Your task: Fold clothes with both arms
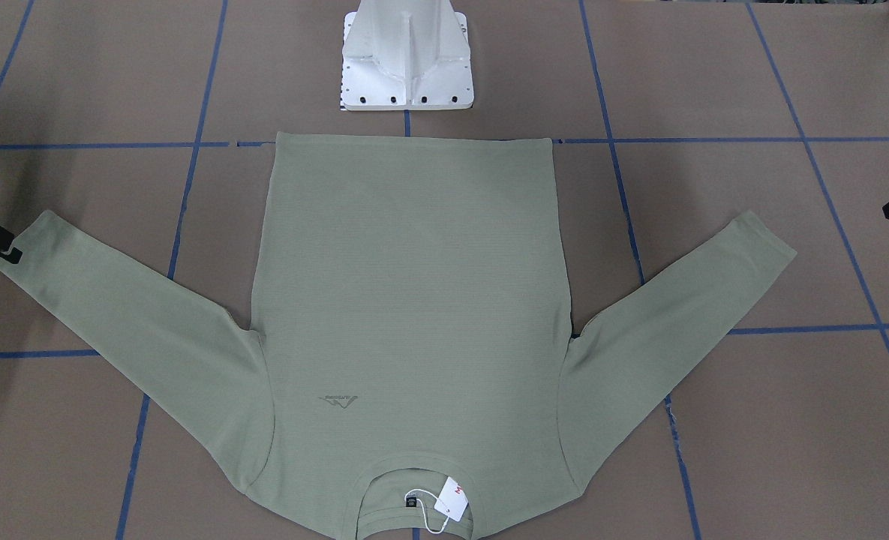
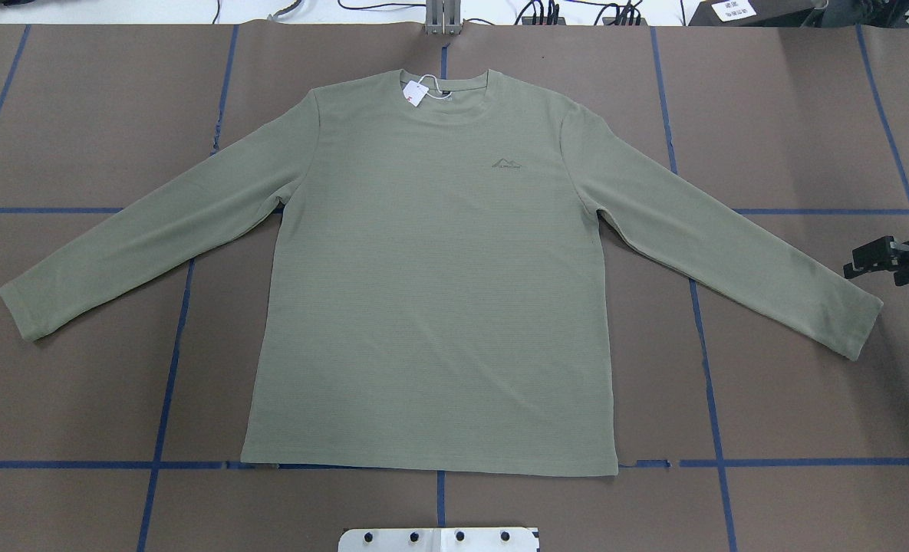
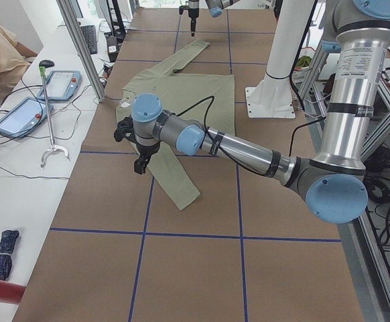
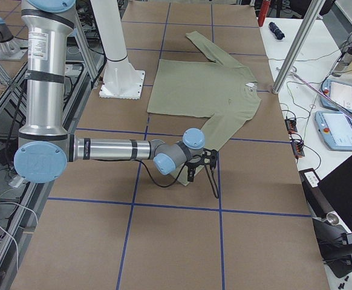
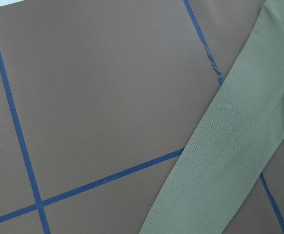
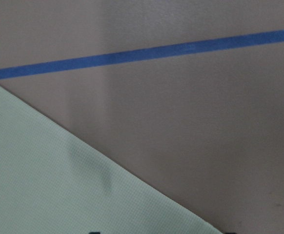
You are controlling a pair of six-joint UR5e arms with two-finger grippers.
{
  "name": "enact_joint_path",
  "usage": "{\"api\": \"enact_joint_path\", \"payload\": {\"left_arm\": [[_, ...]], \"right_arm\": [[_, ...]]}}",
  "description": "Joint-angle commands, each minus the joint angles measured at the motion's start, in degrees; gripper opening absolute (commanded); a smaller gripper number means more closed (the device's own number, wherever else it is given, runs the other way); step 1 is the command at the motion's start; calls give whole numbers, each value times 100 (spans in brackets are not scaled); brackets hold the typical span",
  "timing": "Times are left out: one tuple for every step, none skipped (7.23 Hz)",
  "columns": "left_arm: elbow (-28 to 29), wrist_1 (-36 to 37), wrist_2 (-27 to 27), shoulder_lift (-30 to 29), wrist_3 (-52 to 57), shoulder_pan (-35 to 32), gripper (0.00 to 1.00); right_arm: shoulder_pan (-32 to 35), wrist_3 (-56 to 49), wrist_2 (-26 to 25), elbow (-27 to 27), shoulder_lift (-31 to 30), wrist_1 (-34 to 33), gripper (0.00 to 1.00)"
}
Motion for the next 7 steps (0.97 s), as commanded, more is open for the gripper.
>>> {"api": "enact_joint_path", "payload": {"left_arm": [[-35, -17, -3, 11, -8, 2, 100], [-44, -17, -3, 11, -8, 2, 100], [-44, -17, -3, 20, -8, 2, 100], [-62, -17, -3, 20, -16, 2, 100], [-71, -17, -3, 20, -8, 2, 100], [-71, -17, 5, 29, -8, 2, 100], [-62, -17, 5, 29, -8, 2, 100]], "right_arm": [[-61, 423, -31, -261, -144, 472, 83], [-87, 423, -22, -313, -197, 464, 81], [-96, 441, -22, -322, -198, 464, 77], [-140, 441, -39, -322, -198, 464, 74], [-184, 441, -57, -331, -198, 455, 70], [-202, 441, -57, -348, -189, 455, 69], [-211, 449, -66, -349, -189, 455, 66]]}}
